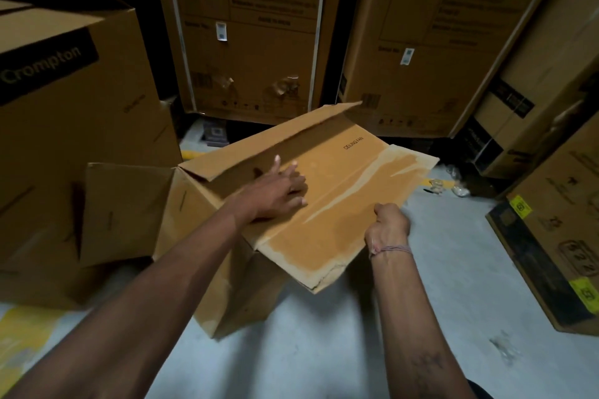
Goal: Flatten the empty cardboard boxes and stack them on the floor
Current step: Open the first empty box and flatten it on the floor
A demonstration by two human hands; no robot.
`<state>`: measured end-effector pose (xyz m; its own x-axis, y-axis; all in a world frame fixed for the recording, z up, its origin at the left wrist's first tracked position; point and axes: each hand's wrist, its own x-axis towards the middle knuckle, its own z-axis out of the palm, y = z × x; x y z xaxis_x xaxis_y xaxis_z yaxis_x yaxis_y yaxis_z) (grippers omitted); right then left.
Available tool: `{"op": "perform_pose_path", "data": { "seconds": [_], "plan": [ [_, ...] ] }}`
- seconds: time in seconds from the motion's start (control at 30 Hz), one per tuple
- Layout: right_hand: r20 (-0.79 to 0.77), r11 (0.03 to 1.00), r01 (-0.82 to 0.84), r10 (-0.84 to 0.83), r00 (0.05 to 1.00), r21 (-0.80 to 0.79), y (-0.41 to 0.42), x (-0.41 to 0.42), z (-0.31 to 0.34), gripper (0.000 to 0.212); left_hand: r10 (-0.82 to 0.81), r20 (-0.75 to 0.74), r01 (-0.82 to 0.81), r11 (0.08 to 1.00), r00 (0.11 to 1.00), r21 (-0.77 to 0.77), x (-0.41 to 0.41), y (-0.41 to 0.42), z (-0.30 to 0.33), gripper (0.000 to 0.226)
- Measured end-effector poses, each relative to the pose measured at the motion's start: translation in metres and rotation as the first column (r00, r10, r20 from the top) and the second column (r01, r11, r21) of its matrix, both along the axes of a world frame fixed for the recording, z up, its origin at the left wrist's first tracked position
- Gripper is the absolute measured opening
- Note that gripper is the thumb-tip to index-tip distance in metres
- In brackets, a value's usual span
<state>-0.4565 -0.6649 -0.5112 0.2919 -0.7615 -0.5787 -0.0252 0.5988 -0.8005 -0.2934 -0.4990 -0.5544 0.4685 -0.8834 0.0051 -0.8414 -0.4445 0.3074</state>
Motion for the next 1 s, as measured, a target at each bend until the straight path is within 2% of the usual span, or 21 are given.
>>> {"op": "perform_pose_path", "data": {
  "seconds": [0.07, 0.17, 0.23, 0.3, 0.37, 0.43, 0.5, 0.53, 0.6, 0.7, 0.77, 0.83, 0.9, 0.93, 0.97, 1.0],
  "plan": [
    [0.0, 0.999, 0.032, -0.032, 0.999, 0.002, -0.008, -0.003, -0.001, 0.035, -0.016, -0.108, 0.011, 0.999, 0.994, -0.045, -0.002, 0.0, -0.014, 0.055],
    [0.095, 0.992, 0.127, -0.125, 0.988, -0.01, -0.009, -0.012, -0.011, 0.03, -0.038, -0.247, -0.004, 0.986, 0.968, -0.166, -0.005, -0.002, -0.015, 0.053],
    [0.157, 0.987, 0.158, -0.156, 0.975, 0.003, -0.002, -0.015, -0.017, 0.03, -0.027, -0.297, -0.012, 0.992, 0.954, -0.129, -0.001, -0.005, -0.011, 0.051],
    [0.159, 0.98, 0.197, -0.194, 0.968, -0.007, 0.003, -0.006, -0.022, 0.039, 0.024, -0.314, -0.044, 0.997, 0.949, -0.059, 0.003, -0.007, -0.008, 0.049],
    [0.104, 0.983, 0.179, -0.174, 0.979, -0.037, 0.004, 0.004, -0.028, 0.05, 0.086, -0.324, -0.124, 0.987, 0.942, -0.098, 0.005, -0.009, -0.008, 0.047],
    [0.04, 0.988, 0.153, -0.152, 0.988, -0.031, -0.003, 0.01, -0.031, 0.051, 0.098, -0.428, -0.192, 0.964, 0.899, -0.185, 0.003, -0.008, -0.004, 0.052],
    [-0.027, 0.992, 0.128, -0.128, 0.991, -0.017, -0.018, 0.018, -0.029, 0.046, 0.01, -0.548, -0.176, 0.952, 0.836, -0.251, 0.0, -0.005, -0.003, 0.064],
    [-0.071, 0.994, 0.113, -0.113, 0.991, -0.003, -0.025, 0.02, -0.028, 0.043, -0.044, -0.562, -0.123, 0.959, 0.826, -0.257, 0.0, -0.004, -0.002, 0.071],
    [-0.099, 0.994, 0.109, -0.107, 0.989, 0.013, -0.036, 0.024, -0.022, 0.037, -0.102, -0.513, 0.017, 0.986, 0.853, -0.167, -0.003, -0.005, -0.002, 0.092],
    [0.024, 0.998, 0.047, -0.046, 0.999, -0.034, -0.05, 0.025, -0.027, 0.031, -0.098, -0.347, 0.135, 0.987, 0.933, 0.085, -0.021, -0.014, -0.008, 0.122],
    [0.157, 1.0, 0.012, -0.008, 0.988, -0.018, -0.055, 0.026, -0.032, 0.026, -0.114, -0.238, 0.157, 0.973, 0.964, 0.171, -0.036, -0.02, -0.017, 0.137],
    [0.334, 1.0, -0.017, 0.013, 0.943, 0.009, -0.06, 0.03, -0.036, 0.034, -0.116, -0.187, 0.139, 0.983, 0.976, 0.118, -0.043, -0.021, -0.027, 0.126],
    [0.503, 0.992, -0.127, 0.103, 0.858, 0.013, -0.064, 0.03, -0.04, 0.068, -0.035, -0.268, -0.001, 0.991, 0.963, -0.133, -0.039, -0.018, -0.028, 0.079],
    [0.559, 0.983, -0.185, 0.143, 0.817, 0.019, -0.064, 0.028, -0.043, 0.082, 0.04, -0.346, -0.139, 0.954, 0.937, -0.267, -0.034, -0.015, -0.024, 0.056],
    [0.577, 0.971, -0.237, 0.189, 0.795, 0.008, -0.064, 0.027, -0.047, 0.09, 0.113, -0.4, -0.258, 0.908, 0.909, -0.331, -0.028, -0.014, -0.022, 0.04],
    [0.563, 0.96, -0.28, 0.238, 0.791, -0.012, -0.062, 0.027, -0.051, 0.09, 0.156, -0.401, -0.307, 0.886, 0.903, -0.347, -0.023, -0.014, -0.018, 0.034]
  ]
}}
